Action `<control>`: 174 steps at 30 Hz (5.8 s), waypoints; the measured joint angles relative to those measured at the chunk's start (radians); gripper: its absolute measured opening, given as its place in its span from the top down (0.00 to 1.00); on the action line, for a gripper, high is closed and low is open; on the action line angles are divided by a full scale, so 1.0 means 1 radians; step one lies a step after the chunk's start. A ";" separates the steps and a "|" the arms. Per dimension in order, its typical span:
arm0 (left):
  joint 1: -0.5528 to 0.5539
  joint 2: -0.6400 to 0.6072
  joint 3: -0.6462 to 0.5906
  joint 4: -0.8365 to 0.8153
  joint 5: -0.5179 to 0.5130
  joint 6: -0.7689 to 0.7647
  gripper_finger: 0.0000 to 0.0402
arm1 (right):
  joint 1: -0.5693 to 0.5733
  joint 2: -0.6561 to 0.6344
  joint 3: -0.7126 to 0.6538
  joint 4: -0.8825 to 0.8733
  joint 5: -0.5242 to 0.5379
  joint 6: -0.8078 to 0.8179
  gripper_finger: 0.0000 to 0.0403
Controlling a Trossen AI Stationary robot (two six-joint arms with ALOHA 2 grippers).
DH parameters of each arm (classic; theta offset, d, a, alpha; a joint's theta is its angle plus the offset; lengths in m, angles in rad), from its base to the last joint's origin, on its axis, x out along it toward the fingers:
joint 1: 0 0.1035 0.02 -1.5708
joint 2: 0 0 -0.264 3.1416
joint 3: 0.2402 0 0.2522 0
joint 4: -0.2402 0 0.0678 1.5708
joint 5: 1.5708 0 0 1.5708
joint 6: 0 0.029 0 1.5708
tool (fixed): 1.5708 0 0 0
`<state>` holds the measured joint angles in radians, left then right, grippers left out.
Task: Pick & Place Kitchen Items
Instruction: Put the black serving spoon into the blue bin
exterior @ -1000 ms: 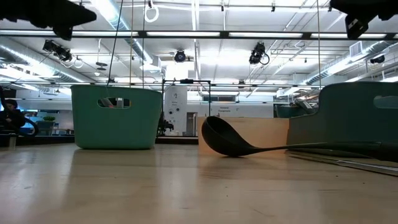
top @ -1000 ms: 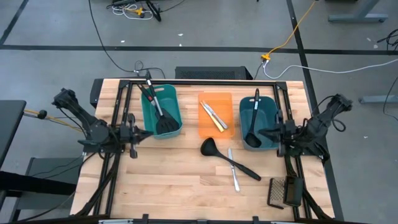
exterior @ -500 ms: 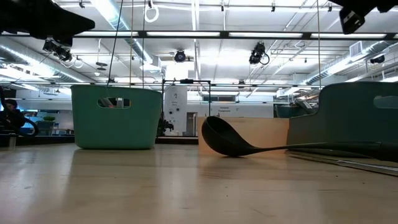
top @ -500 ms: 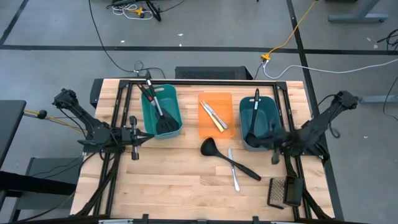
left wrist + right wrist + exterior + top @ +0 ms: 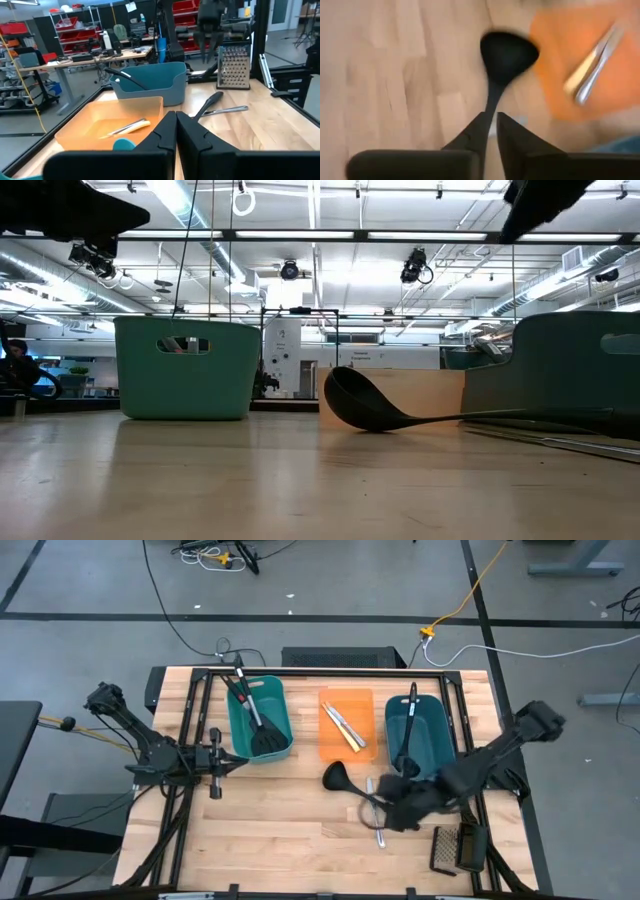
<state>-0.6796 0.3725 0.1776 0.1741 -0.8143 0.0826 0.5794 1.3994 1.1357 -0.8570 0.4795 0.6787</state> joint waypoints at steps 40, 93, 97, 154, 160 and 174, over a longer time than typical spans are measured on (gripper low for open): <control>0.000 0.000 0.000 -0.002 0.000 -0.001 0.97 | -0.250 0.389 0.110 -0.060 -0.368 0.114 0.59; 0.000 0.000 0.001 -0.004 0.041 0.008 0.97 | -0.252 0.487 0.045 0.081 -0.367 0.048 0.85; 0.000 0.000 0.000 -0.003 0.041 0.008 0.97 | -0.252 0.487 0.062 0.080 -0.368 0.024 0.85; 0.000 0.000 0.001 0.001 0.040 0.033 0.97 | -0.226 -0.732 -0.159 0.295 0.051 -0.616 0.85; 0.000 0.000 0.001 0.002 0.037 0.040 0.97 | -0.325 -0.511 0.249 -0.265 0.324 -0.622 0.85; 0.000 0.000 0.001 -0.003 -0.009 0.068 0.97 | -0.579 -0.374 0.149 -0.693 0.506 -0.911 0.85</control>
<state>-0.6796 0.3726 0.1783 0.1707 -0.8234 0.1505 -0.0001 1.0251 1.2844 -1.5499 0.9856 -0.2320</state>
